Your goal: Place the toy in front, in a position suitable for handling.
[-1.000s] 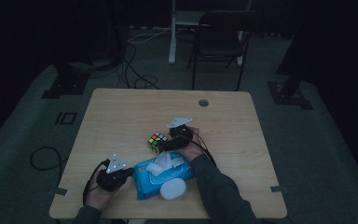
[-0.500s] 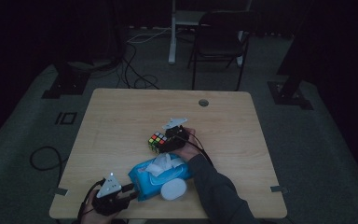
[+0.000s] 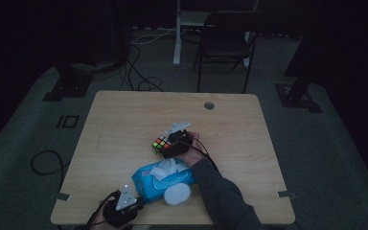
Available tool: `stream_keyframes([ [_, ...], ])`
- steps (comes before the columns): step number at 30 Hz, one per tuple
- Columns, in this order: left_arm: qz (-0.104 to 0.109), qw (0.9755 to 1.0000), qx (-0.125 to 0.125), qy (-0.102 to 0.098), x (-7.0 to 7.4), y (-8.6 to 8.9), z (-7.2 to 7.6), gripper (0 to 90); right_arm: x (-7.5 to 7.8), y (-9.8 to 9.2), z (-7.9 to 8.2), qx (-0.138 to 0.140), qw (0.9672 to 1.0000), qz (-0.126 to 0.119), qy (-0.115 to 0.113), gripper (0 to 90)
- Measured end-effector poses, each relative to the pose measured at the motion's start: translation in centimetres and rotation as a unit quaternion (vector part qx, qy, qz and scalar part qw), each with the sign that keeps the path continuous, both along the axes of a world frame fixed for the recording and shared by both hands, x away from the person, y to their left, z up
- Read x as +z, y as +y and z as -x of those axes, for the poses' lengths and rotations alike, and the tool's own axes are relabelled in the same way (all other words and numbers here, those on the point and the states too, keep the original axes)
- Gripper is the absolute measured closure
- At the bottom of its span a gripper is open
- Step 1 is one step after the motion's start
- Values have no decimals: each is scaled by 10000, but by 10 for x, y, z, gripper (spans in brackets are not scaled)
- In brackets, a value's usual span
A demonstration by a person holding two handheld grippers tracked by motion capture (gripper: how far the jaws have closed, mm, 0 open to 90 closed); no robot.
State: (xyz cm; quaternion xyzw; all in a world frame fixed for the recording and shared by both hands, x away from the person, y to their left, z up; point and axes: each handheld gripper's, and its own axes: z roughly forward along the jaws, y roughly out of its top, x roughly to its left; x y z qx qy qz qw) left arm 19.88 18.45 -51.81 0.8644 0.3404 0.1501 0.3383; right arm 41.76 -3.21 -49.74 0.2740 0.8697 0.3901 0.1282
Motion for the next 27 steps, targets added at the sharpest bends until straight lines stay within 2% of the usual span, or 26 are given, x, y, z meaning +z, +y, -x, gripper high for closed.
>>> stream_keyframes([
  [2, -3, 9999, 99, -21, 0, 4, -2, 850, 0, 0, -1, 0, 10000, 30, 22, 175],
  [5, 31, 9998, 170, -14, 0, 7, -5, 871, -1, 1, -1, 1, 10000, 65, 20, 177],
  [6, 43, 9998, 204, -14, 0, 8, -6, 880, -1, 2, -1, 25, 9999, 110, 24, 178],
  [7, 46, 9997, 249, -35, -1, 10, -8, 895, -3, 6, -1, 75, 9996, 259, -2, 197],
  [11, 47, 9996, 287, -59, -1, 12, -10, 900, -5, 10, -2, 100, 9990, 432, 27, 227],
  [12, 69, 9992, 390, -86, -1, 15, -13, 900, -6, 12, -5, 116, 9986, 487, 143, 283],
  [13, 59, 9990, 425, -103, -1, 16, -14, 900, -6, 12, -5, 116, 9986, 487, 143, 283],
  [14, 52, 9989, 449, -109, -1, 17, -16, 900, -6, 13, -6, 144, 9984, 506, 192, 336],
  [18, 27, 9985, 533, -144, -1, 20, -20, 900, -6, 13, -6, 115, 9983, 527, 198, 339],
  [21, 83, 9979, 628, -125, -1, 26, -29, 900, -5, 13, -7, -23, 9982, 597, 103, 342],
  [23, 84, 9977, 665, -125, 0, 29, -34, 900, -4, 11, -6, -119, 9977, 663, -40, 343],
  [27, 96, 9971, 749, -123, 0, 34, -45, 900, -1, 1, -10, -342, 9978, 556, -133, 343],
])
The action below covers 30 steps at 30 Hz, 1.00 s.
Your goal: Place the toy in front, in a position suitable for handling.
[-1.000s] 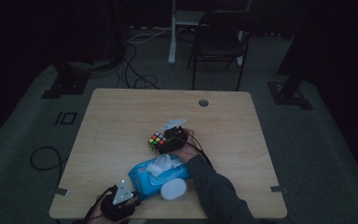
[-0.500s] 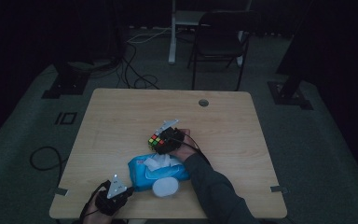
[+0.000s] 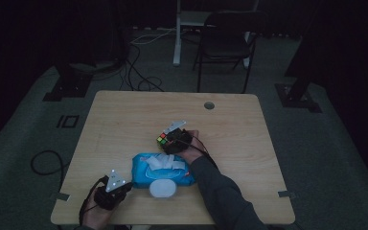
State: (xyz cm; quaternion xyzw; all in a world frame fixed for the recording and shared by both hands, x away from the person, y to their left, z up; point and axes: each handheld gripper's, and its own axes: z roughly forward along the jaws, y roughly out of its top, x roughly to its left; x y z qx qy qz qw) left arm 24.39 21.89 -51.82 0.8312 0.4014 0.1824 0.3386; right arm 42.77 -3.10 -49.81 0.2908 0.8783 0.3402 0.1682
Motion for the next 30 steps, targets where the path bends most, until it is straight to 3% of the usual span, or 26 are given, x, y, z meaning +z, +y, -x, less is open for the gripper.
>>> stream_keyframes([
  [7, 43, 9999, 157, 3, 0, 13, -33, 900, 6, -23, -8, -295, 9994, -168, 15, 343],
  [13, 68, 9995, 302, 12, 1, 19, -74, 900, 7, -41, -11, -500, 9985, -200, 22, 343],
  [14, 68, 9995, 302, 12, 1, 19, -74, 900, 7, -41, -11, -500, 9985, -200, 22, 343],
  [15, 84, 9994, 319, 40, 2, 20, -90, 900, 7, -44, -12, -522, 9984, -202, 31, 343],
  [24, 310, 9984, 384, 267, 3, 15, -157, 900, 2, -72, -14, -844, 9962, -175, 100, 343],
  [26, 258, 9978, 527, 295, 3, 15, -168, 900, 1, -75, -15, -895, 9958, -164, 119, 343],
  [30, 472, 9945, 859, 380, 2, 29, -181, 900, -1, -80, -14, -935, 9954, -144, 146, 343],
])
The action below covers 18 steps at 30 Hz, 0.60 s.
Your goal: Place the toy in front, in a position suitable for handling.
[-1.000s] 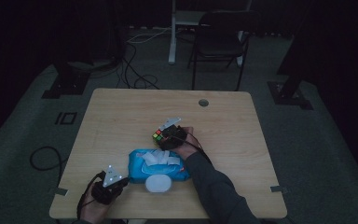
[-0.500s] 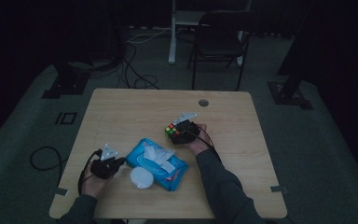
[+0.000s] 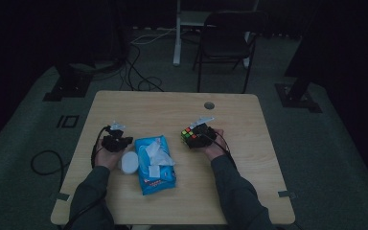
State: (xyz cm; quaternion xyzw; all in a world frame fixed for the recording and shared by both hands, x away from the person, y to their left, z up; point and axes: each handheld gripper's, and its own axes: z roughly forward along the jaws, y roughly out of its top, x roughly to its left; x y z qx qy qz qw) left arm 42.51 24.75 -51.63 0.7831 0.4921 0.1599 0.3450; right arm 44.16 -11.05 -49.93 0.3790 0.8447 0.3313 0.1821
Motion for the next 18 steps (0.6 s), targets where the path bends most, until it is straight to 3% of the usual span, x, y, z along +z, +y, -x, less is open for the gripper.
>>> stream_keyframes([
  [4, 125, 9997, 121, -179, 11, 9, 9, 895, -3, -4, 2, -24, 10000, -13, 39, 343],
  [9, 138, 9978, 119, -643, 36, 4, 39, 851, -5, -6, 4, -56, 10000, 16, 78, 343],
  [12, 127, 9955, -25, -934, 53, -7, 61, 830, -5, -8, 5, -66, 9999, 24, 81, 343],
  [14, 218, 9944, -186, -1020, 61, -18, 76, 822, -5, -9, 5, -95, 9999, 17, 112, 342],
  [18, 41, 9910, -684, -1150, 67, -52, 105, 798, -5, -10, 6, -117, 9999, -3, 124, 342],
])
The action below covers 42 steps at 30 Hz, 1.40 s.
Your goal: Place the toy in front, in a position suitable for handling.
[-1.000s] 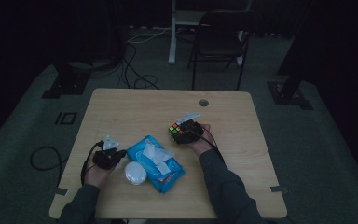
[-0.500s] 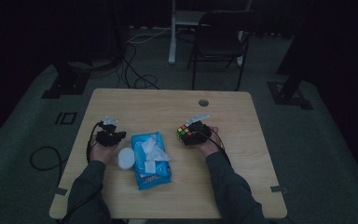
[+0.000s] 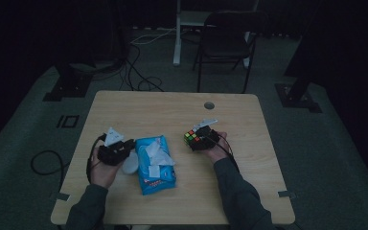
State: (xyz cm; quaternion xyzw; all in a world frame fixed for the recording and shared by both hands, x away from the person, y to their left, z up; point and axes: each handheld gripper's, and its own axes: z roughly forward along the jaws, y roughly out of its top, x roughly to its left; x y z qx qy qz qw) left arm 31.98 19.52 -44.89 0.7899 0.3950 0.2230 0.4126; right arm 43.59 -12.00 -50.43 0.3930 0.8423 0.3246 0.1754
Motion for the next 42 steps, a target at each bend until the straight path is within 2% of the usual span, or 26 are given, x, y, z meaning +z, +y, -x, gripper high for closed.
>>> stream_keyframes([
  [1, -58, 9999, -136, -41, 0, -9, 7, 790, 0, 0, 0, 0, 10000, -4, -1, 342],
  [4, -50, 9981, -612, -35, -3, -38, 25, 764, 0, 0, 1, -10, 10000, -31, 10, 342],
  [7, -99, 9943, -1059, 33, -12, -66, 40, 745, -1, 0, 2, -4, 10000, -43, 7, 342],
  [9, -404, 9908, -1291, 73, -23, -84, 46, 724, -1, 0, 2, 7, 10000, -50, 9, 342],
  [11, -779, 9880, -1328, 112, -36, -97, 48, 707, -1, 0, 2, 38, 10000, -43, 10, 342],
  [12, -911, 9874, -1288, 132, -41, -101, 47, 708, -1, 0, 3, 41, 10000, -58, 7, 342],
  [14, -983, 9885, -1133, 167, -47, -102, 44, 734, -1, 1, 4, 67, 10000, -58, 11, 342],
  [16, -1041, 9897, -980, 69, -48, -99, 42, 785, -1, 1, 5, 73, 9999, -67, 20, 342],
  [18, -1174, 9898, -809, -13, -47, -94, 39, 805, -1, 1, 6, 82, 9999, -76, 25, 342],
  [20, -1118, 9904, -809, 79, -46, -87, 35, 864, -1, 1, 7, 87, 9999, -69, 26, 342],
  [25, -1260, 9899, -654, 21, -47, -76, 28, 891, -1, 2, 13, 130, 9999, -83, 32, 342],
  [28, -1290, 9900, -564, 21, -47, -69, 23, 894, -1, 1, 15, 158, 9998, -84, 29, 342],
  [29, -1373, 9895, -457, 21, -46, -63, 19, 893, -1, 0, 18, 157, 9998, -91, 27, 342],
  [32, -1435, 9890, -348, 50, -45, -54, 14, 890, -1, -1, 20, 177, 9998, -113, 14, 343],
  [33, -1467, 9889, -213, 82, -44, -46, 11, 886, -1, -3, 22, 200, 9998, -98, 3, 342],
  [34, -1467, 9889, -213, 82, -44, -46, 11, 883, -2, -3, 23, 203, 9997, -104, 10, 342],
  [35, -1475, 9890, -40, 113, -43, -36, 6, 881, -2, -3, 24, 219, 9997, -108, -12, 342],
  [36, -1475, 9890, -40, 113, -43, -36, 6, 881, -2, -3, 24, 219, 9997, -108, -12, 342],
  [37, -1465, 9890, 159, 141, -43, -26, 1, 875, -2, -3, 25, 229, 9997, -109, -10, 342],
  [38, -1465, 9890, 159, 141, -43, -26, 1, 871, -2, -3, 25, 229, 9997, -109, -10, 342],
  [39, -1464, 9885, 345, 165, -43, -16, -3, 864, -2, -2, 26, 266, 9996, -121, -21, 342],
  [40, -1464, 9885, 345, 165, -43, -16, -3, 854, -2, -1, 27, 267, 9996, -119, -29, 342],
  [41, -1402, 9889, 448, 195, -42, -8, -5, 823, -3, -1, 27, 270, 9995, -126, -37, 342],
  [42, -1402, 9889, 448, 195, -42, -8, -5, 790, -3, -1, 27, 270, 9995, -126, -37, 342],
])
